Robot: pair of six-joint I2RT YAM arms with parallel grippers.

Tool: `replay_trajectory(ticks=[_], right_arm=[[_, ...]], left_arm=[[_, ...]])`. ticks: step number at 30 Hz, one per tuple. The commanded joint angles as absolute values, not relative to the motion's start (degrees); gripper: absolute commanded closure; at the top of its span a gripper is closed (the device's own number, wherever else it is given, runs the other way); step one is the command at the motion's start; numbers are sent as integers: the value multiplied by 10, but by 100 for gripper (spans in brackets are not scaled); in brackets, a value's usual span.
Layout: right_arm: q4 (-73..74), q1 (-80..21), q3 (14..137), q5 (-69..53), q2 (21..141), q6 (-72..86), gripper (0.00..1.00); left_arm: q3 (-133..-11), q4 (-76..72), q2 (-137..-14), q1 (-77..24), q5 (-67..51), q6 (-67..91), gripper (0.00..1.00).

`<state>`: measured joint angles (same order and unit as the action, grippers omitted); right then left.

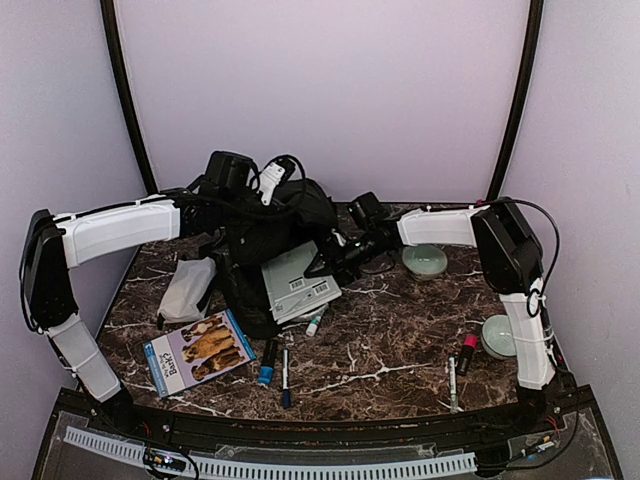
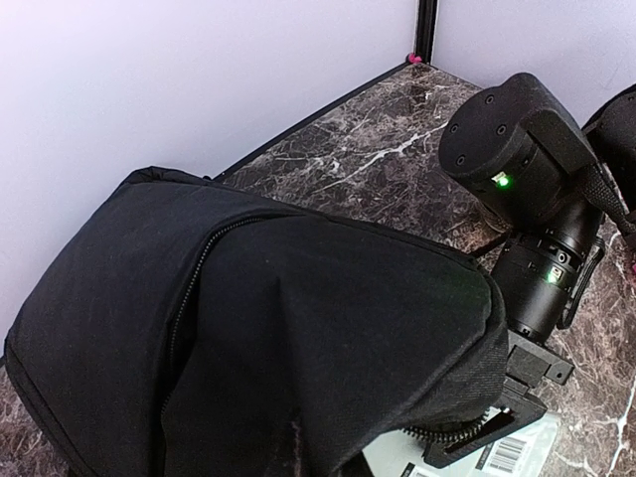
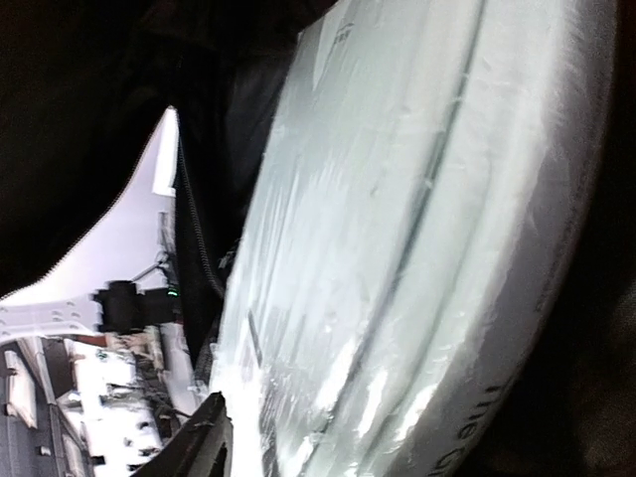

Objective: Pack the student bag
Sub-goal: Place the book in the largest pocket of the bag, then adjust the book in the largest pocket of the bag.

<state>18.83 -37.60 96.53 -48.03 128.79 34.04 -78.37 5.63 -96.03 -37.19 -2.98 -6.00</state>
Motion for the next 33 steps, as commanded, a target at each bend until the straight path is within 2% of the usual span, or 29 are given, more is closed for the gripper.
replay_trajectory(ticks=[1,8,17,22,26,33], right_arm=[[241,-376,984,-415,1262,227,42],[307,-378,914,-361,1177,105,34],[379,-390,810,-304,1080,-37,31],[393,-427,753,-247,1015,-145,39],[418,-478,765,-181,995,-235,47],[366,-572,801,-16,1012,-325,45]], left_arm=[[-782,-4,-945,-380,-47,-63,100],[-782,-2,-951,-380,-42,-58,100],[-781,-2,-957,-380,-40,-53,100],[-783,0,-961,-380,-50,-49,100],[-787,2,-962,-380,-61,-47,100],[-789,4,-965,-380,-80,-38,100]])
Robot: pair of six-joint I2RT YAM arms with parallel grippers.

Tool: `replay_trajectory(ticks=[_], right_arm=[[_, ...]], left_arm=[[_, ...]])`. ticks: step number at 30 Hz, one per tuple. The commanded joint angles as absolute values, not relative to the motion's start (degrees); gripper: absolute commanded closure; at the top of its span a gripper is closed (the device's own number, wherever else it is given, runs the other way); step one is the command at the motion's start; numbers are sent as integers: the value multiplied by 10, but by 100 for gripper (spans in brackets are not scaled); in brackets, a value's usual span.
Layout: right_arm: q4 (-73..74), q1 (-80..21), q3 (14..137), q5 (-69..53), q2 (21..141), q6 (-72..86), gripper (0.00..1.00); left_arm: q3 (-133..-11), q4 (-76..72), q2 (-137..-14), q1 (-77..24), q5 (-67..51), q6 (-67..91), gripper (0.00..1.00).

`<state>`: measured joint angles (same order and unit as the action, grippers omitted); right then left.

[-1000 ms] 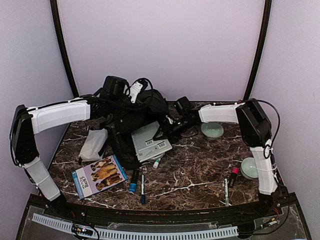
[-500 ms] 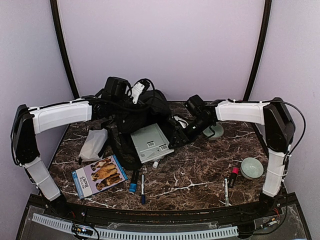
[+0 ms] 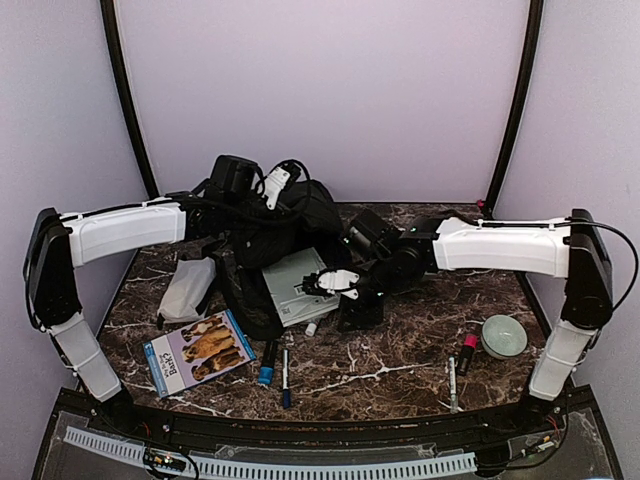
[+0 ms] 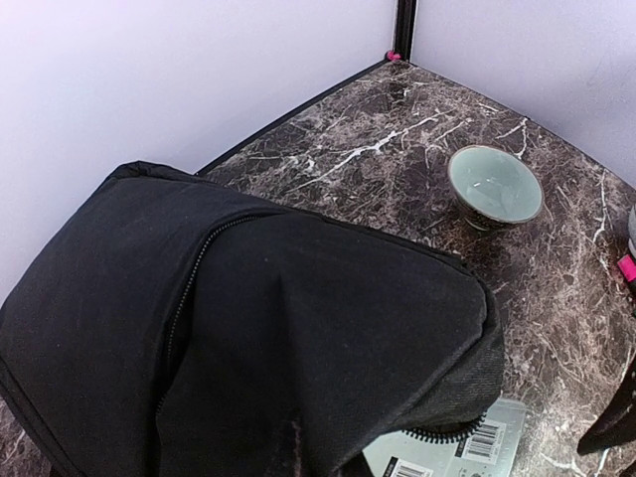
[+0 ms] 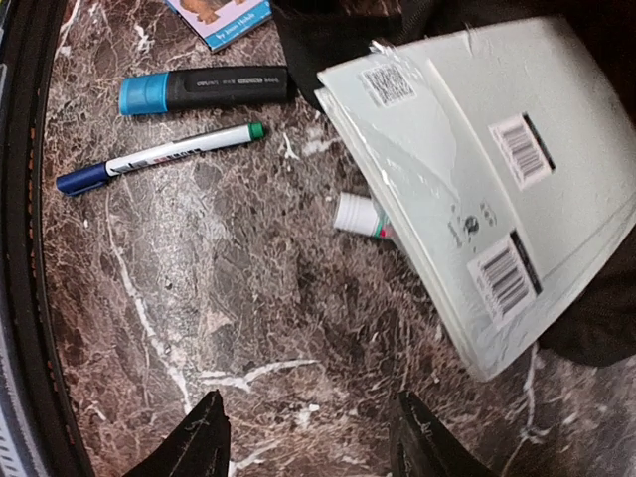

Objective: Pack the student bag
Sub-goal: Adjust the book in the largest pocket of the bag.

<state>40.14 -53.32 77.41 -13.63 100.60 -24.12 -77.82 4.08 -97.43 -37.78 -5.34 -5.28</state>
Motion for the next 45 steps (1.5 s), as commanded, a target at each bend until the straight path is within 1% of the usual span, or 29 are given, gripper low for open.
replay_trajectory(ticks=[1,5,13,20,25,33,45], right_arm=[[351,-581,802,2,1018,-336,45],[296,-595,804,37,1042,-360,47],[227,-601,818,47,1102,-386,49],[164,-600,829,91,1159,-388,66],[119,-580,848,136,1191,-348,77],[89,-541,897,152,1237,-314,77],[-56,-533,905,199,1296,-401,77]], left_arm=[[-790,4,-964,-381,-83,-36,100],[-794,9,-964,-380,-100,-32,100],[-802,17,-963,-380,-116,-26,100],[-807,22,-964,-380,-130,-22,100],[-809,22,-960,-380,-138,-19,100],[-813,24,-965,-380,-158,-12,100],[-815,24,-966,-381,-170,-8,100]])
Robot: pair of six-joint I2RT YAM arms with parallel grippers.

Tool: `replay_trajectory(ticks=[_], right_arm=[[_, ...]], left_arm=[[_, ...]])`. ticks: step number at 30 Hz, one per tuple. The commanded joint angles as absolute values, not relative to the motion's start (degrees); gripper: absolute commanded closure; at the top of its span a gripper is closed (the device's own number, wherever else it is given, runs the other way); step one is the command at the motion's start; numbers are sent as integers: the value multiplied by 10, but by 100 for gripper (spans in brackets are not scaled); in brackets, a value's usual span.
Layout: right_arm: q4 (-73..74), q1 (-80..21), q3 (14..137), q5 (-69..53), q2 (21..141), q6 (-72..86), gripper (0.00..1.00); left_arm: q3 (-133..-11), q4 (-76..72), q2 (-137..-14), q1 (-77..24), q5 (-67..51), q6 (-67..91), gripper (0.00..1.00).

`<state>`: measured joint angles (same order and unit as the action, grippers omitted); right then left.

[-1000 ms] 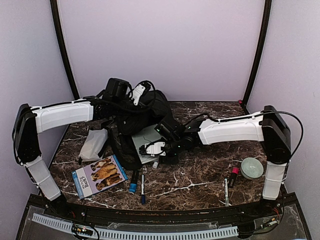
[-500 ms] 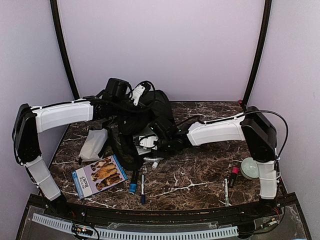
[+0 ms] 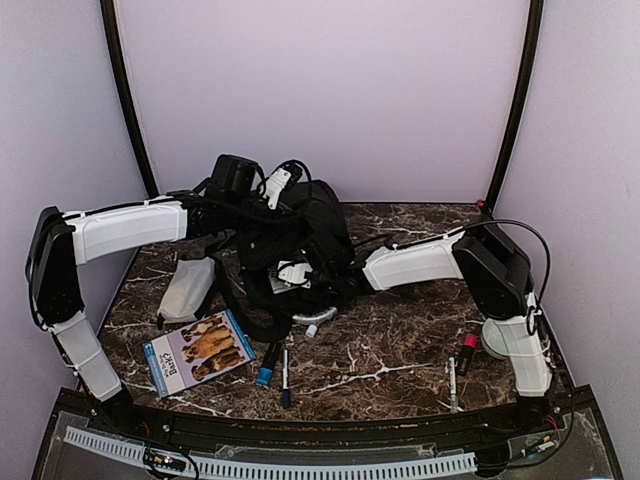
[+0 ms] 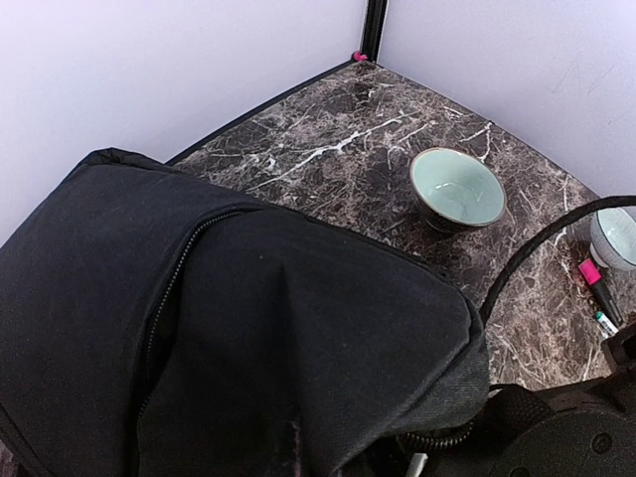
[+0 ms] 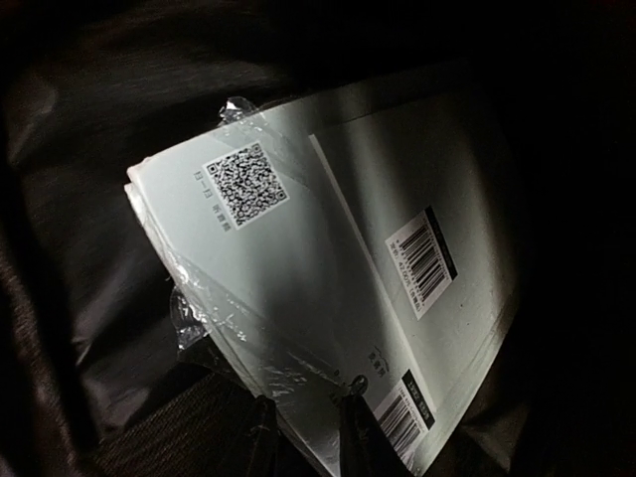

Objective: Pack the student bag
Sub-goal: Adjust the book in the largest pocket of the bag, then place the largest pocket of the bag in the student bag.

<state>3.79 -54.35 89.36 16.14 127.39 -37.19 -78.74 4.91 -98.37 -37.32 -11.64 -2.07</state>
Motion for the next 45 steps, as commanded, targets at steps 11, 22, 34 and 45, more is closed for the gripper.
replay_trajectory(ticks=[11,22,34,45], right_arm=[[-214,-526,903,278,1344,-440,76],[-160,-534,867,232,1283,-409,73],[11,-553,739,92,1107,-336,64],[179,-553,629,-135,936,-276,61]], left_arm=[[-817,23,-970,-380,-178,0,100],[-817,27,-974,-380,-158,-3,100],[-818,38,-994,-381,-109,-5,100],[-842,41,-1076,-370,-87,-18,100]])
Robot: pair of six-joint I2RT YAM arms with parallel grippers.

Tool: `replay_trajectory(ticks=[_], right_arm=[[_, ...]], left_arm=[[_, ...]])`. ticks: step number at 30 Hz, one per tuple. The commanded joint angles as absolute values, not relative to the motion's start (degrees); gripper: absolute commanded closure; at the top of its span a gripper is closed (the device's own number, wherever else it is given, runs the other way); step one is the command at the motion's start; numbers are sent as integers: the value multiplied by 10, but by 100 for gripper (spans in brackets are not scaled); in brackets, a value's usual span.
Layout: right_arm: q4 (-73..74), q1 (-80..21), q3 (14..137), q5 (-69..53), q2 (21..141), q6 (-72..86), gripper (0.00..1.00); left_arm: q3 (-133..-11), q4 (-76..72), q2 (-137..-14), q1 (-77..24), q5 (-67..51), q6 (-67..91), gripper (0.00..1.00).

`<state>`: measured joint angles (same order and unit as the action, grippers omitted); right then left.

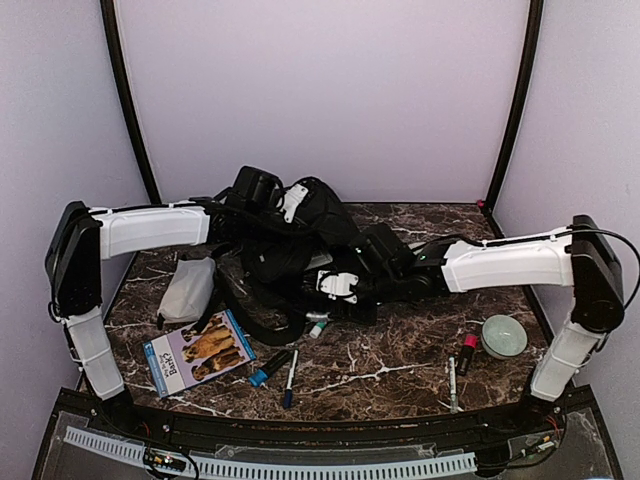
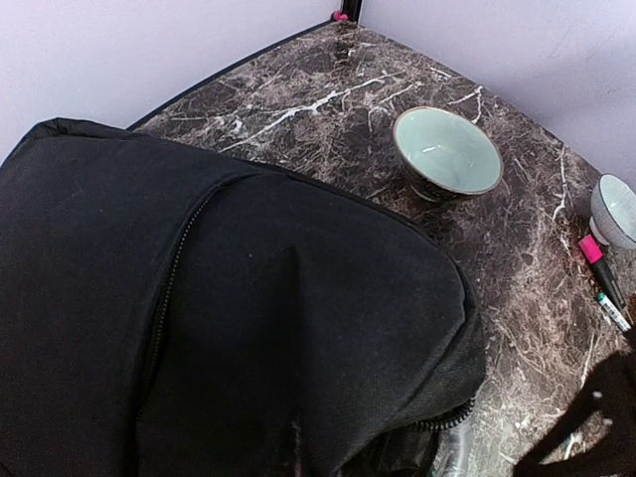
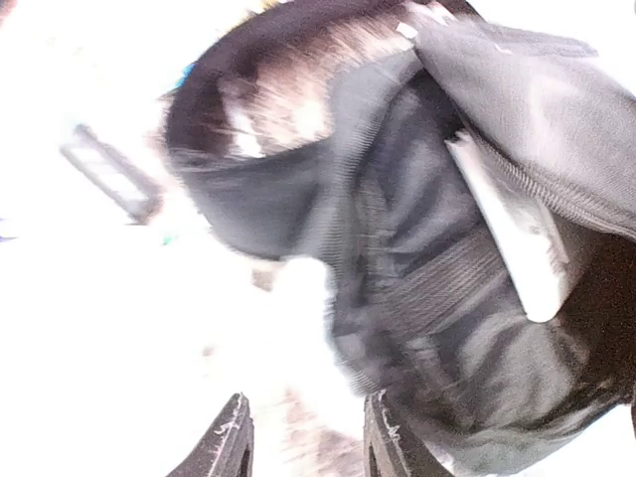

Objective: Pack the student bag
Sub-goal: Place the largest pocket of the bag in the student bag, then adjust the book at the center of the board.

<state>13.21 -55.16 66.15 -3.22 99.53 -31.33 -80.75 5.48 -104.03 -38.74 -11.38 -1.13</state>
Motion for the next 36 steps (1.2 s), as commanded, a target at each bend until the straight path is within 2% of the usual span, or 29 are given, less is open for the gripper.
replay_trajectory(ticks=[1,5,11,12,13,16,18,26,28,36], right_arm=[[179,-552,619,-147,919,-272,61],[153,-546,573,-165,868,-260,61],[129,-521,553,-170,851,-252,61],[129,-519,552,-174,847,-252,61],[128,-517,552,-176,842,-252,60],[130,-511,553,-182,838,-252,59],[131,-510,554,-185,840,-254,59],[148,-509,587,-206,872,-238,57],[155,-509,604,-210,885,-230,56],[218,-535,735,-242,985,-193,55]], left_arm=[[-857,47,-1091,-365,-88,-20,100],[-914,63,-1142,-356,-99,-23,100],[-940,97,-1167,-356,-116,2,100],[-946,117,-1163,-356,-120,9,95],[-950,137,-1154,-356,-126,20,86],[-918,172,-1092,-361,-117,54,51],[-880,181,-1030,-362,-110,79,39],[-760,369,-832,-359,36,203,29],[-718,404,-793,-356,59,242,24],[-597,530,-673,-271,46,359,8]])
